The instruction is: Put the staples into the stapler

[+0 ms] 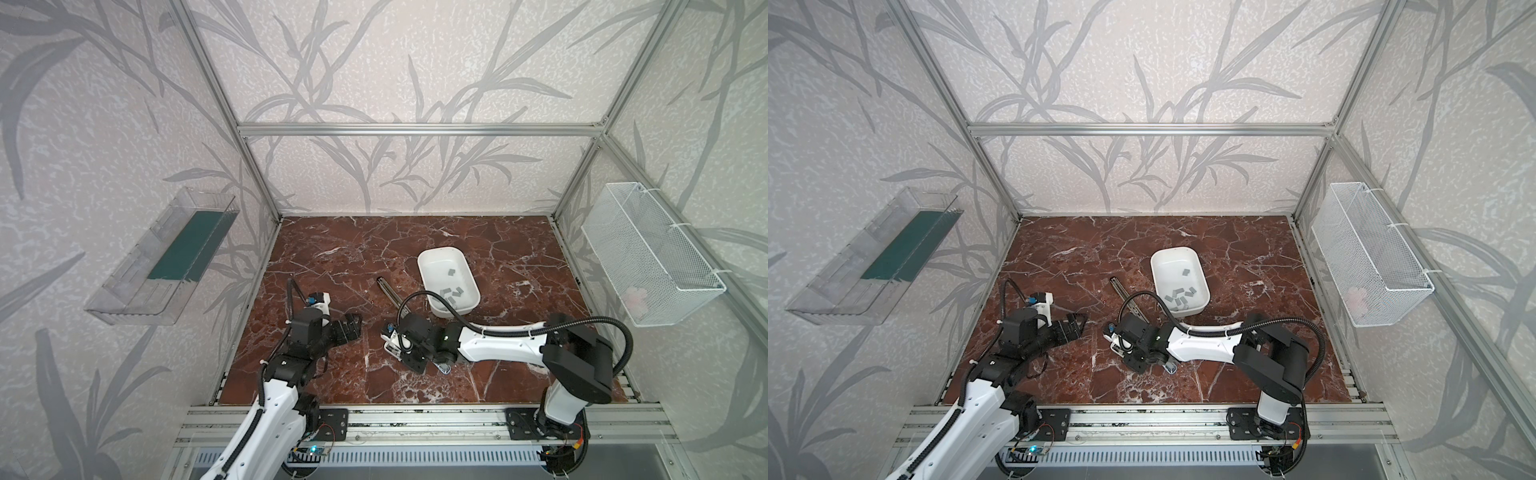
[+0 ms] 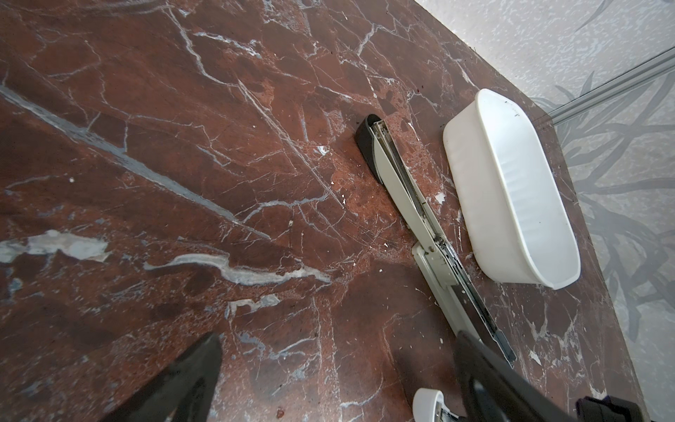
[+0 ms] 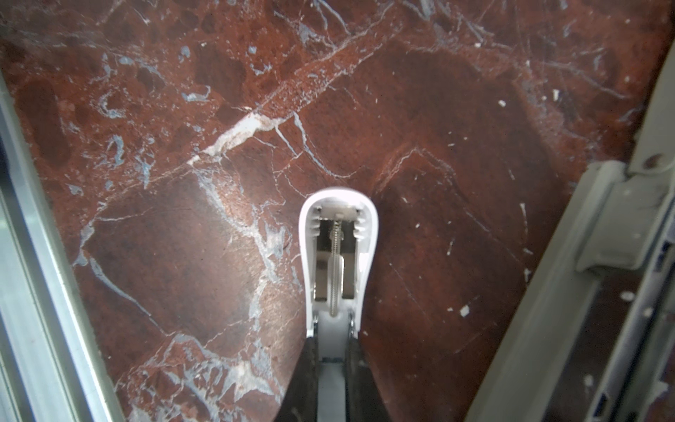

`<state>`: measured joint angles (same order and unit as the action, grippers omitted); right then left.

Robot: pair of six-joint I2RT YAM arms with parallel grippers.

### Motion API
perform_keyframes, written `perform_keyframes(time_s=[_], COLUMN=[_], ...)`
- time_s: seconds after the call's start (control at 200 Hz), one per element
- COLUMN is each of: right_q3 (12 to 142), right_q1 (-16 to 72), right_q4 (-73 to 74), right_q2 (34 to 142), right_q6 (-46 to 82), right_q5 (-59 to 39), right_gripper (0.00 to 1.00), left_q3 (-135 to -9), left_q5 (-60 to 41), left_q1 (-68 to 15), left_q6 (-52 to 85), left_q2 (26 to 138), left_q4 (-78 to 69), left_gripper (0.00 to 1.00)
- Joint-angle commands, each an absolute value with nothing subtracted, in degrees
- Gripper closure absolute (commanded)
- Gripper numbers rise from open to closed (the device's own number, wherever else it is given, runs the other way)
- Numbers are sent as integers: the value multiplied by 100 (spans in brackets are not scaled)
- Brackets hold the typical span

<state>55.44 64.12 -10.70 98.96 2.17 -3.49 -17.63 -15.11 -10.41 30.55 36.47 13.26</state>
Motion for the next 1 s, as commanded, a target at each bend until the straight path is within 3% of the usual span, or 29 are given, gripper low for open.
perform_keyframes(time_s=[0.0, 0.745, 0.995], right_q3=[5544, 5164, 5168], right_q1=[6414, 6429, 6435], right_q4=[-1315, -1485, -1422], right_q2=[9868, 9291, 9272], right_q6=[330, 611, 629], right_q5=[-378, -308, -369], right_gripper=[96, 82, 82], left_q3=[-1768, -1760, -1763], left_q5=[-1494, -1503, -1493], left_q1=[-1029, -1028, -1028], left_q6=[3009, 3021, 3021], left_q2=[3633, 3600, 3589], left_q4=[1284, 1297, 1293], left_gripper=[1, 0, 1])
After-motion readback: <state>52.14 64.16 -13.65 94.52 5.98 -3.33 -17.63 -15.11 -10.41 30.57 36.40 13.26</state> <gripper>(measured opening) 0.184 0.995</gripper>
